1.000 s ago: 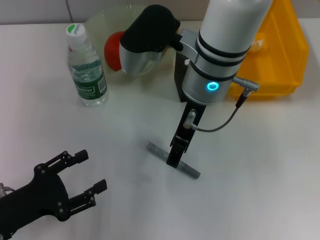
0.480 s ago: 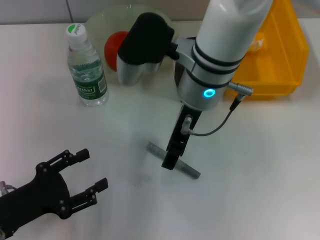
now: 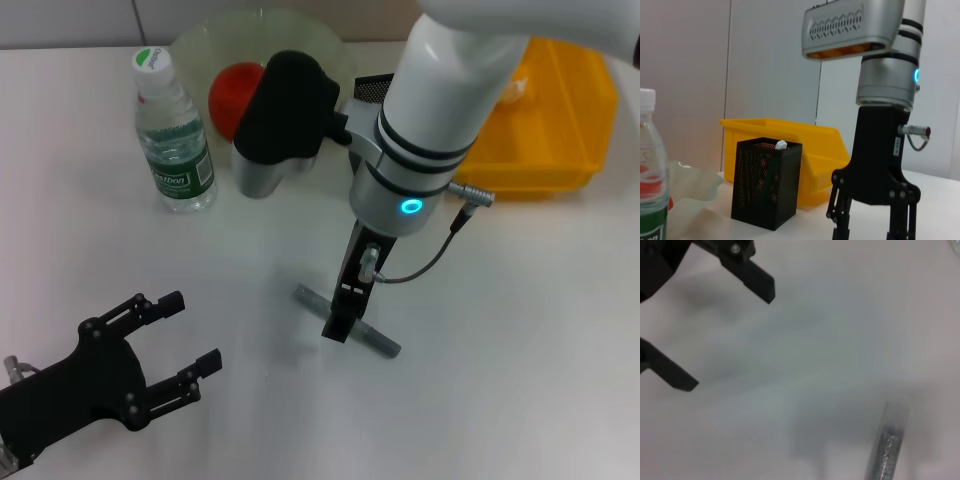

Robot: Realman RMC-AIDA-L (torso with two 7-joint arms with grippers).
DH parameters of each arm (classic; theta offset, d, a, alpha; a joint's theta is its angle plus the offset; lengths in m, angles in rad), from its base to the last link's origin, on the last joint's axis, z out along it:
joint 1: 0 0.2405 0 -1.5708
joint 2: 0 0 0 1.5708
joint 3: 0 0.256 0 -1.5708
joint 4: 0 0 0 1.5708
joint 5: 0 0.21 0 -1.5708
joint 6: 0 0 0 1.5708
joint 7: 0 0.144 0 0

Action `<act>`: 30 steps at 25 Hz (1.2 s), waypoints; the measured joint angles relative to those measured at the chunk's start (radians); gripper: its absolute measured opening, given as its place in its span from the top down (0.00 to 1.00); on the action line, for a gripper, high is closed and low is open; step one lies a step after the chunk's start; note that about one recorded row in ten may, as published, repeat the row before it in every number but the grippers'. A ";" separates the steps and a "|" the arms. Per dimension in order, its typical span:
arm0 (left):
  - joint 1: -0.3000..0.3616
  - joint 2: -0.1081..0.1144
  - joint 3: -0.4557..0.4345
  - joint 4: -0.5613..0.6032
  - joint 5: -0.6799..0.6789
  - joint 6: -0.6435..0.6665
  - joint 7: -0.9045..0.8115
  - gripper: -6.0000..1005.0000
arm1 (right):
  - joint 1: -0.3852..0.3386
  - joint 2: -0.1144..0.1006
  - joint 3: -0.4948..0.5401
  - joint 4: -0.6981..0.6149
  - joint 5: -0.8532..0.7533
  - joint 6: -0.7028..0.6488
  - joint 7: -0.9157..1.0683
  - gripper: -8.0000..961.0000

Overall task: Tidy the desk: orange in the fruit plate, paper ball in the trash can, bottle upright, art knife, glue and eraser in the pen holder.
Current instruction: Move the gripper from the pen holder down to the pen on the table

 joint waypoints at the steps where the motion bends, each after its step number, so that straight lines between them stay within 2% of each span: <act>1: -0.001 -0.001 0.000 0.000 0.000 -0.002 -0.001 0.22 | -0.002 0.000 -0.007 0.000 0.003 0.005 0.000 0.24; 30: -0.022 -0.012 0.006 0.000 0.000 -0.022 -0.009 0.22 | -0.051 0.000 -0.038 0.003 0.021 0.054 -0.028 0.27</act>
